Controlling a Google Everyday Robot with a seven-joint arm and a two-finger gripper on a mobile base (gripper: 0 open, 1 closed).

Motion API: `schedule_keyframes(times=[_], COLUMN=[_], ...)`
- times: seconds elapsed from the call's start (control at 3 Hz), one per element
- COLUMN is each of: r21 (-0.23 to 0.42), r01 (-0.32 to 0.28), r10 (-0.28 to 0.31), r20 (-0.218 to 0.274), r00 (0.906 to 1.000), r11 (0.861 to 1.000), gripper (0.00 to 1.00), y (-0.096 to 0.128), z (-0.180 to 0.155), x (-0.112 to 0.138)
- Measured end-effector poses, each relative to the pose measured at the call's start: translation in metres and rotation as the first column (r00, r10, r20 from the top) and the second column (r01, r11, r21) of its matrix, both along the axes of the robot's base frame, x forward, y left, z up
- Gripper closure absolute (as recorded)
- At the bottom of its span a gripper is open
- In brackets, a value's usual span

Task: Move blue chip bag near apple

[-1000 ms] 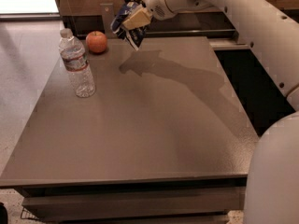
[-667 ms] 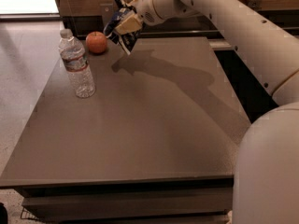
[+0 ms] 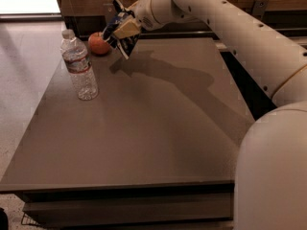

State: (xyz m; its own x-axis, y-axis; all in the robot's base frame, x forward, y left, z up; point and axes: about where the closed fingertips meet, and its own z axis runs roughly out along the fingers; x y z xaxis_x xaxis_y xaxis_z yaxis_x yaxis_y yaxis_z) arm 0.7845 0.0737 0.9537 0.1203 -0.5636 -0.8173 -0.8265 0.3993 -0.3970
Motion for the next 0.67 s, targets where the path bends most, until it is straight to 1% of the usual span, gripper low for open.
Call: schedule_keyframes(times=[0.67], r21=[-0.001], r01=[-0.007], r10=[0.007], r20=[-0.005], r00=[1.0000], r11=[1.000], gripper=[0.26], y=[0.0051], z=[-0.0035], x=[-0.0004])
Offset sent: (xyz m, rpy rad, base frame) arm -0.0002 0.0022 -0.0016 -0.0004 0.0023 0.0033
